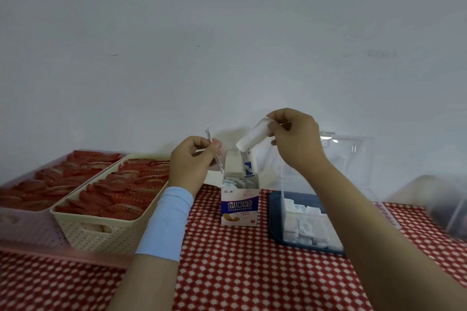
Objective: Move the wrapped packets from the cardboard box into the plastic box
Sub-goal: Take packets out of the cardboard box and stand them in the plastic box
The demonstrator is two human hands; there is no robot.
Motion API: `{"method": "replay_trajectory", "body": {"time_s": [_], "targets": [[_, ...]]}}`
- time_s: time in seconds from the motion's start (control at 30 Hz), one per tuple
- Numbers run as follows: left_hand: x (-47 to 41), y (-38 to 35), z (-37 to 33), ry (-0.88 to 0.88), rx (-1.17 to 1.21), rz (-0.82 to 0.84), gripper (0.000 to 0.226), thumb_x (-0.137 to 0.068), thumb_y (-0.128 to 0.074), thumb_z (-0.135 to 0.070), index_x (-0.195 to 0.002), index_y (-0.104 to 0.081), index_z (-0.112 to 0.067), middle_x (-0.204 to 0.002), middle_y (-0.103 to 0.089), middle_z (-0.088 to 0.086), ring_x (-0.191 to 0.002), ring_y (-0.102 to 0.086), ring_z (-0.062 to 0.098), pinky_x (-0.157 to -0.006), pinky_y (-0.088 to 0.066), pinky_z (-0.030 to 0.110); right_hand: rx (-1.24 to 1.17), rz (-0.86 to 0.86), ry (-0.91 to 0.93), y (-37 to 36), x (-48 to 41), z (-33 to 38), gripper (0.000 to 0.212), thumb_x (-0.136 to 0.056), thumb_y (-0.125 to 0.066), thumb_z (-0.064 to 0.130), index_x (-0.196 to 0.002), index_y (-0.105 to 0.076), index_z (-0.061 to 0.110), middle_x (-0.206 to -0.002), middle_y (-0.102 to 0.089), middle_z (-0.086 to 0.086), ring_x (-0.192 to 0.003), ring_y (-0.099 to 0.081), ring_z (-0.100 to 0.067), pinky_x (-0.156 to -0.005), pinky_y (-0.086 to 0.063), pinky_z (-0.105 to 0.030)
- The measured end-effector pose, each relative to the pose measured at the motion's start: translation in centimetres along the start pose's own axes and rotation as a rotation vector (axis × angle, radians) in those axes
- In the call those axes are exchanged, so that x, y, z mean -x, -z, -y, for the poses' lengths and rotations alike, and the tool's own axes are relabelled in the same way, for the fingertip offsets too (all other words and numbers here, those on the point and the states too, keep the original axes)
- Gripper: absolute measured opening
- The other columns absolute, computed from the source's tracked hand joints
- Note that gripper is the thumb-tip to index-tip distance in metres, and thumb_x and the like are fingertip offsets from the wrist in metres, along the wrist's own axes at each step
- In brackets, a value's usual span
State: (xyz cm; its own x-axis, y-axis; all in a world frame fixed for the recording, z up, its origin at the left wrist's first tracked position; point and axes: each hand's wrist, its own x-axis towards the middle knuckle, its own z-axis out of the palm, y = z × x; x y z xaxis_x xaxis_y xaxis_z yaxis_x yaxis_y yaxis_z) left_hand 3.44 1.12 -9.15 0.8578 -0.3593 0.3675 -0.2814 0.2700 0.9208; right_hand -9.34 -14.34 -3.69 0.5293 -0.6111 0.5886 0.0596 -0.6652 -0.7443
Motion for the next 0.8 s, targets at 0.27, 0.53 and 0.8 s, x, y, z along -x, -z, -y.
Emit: {"method": "replay_trajectory", "body": {"time_s": [0.27,0.53,0.8], "targets": [[0.8,-0.6,-0.8,0.168,0.141,0.265,0.014,-0.087,-0.073,-0.014,-0.085,-0.062,-0.004,-0.097,-0.073,0.018,-0.087,-0.075,0.023,-0.077,-0.059,0.034,-0.047,0.317,-0.029,1.0,1.4,0.6,0.023,-0.095,-0.060,-0.001,-0.088,-0.070,0.019,-0.091,-0.073,-0.006,-0.071,-0.070,-0.013,-0.070,-0.062,-0.029],[2.0,-1.5,-1.0,0.394,0.208,0.576,0.047,-0.082,-0.065,-0.027,-0.114,-0.060,0.008,-0.095,-0.069,0.017,-0.078,-0.067,0.022,-0.067,-0.058,0.031,-0.171,0.390,-0.030,0.7,2.4,0.4,0.021,-0.094,-0.062,-0.001,-0.090,-0.074,0.015,-0.087,-0.076,-0.002,-0.074,-0.067,-0.013,-0.074,-0.059,-0.032],[2.5,-1.4,-0.8,0.491,0.288,0.598,0.060,-0.084,-0.062,-0.027,-0.131,-0.053,0.009,-0.109,-0.064,0.022,-0.087,-0.065,0.027,-0.069,-0.060,0.035,-0.296,0.346,-0.105,1.4,3.2,-0.6,0.023,-0.095,-0.061,-0.001,-0.089,-0.075,0.016,-0.090,-0.075,-0.008,-0.074,-0.068,-0.017,-0.077,-0.061,-0.035]]}}
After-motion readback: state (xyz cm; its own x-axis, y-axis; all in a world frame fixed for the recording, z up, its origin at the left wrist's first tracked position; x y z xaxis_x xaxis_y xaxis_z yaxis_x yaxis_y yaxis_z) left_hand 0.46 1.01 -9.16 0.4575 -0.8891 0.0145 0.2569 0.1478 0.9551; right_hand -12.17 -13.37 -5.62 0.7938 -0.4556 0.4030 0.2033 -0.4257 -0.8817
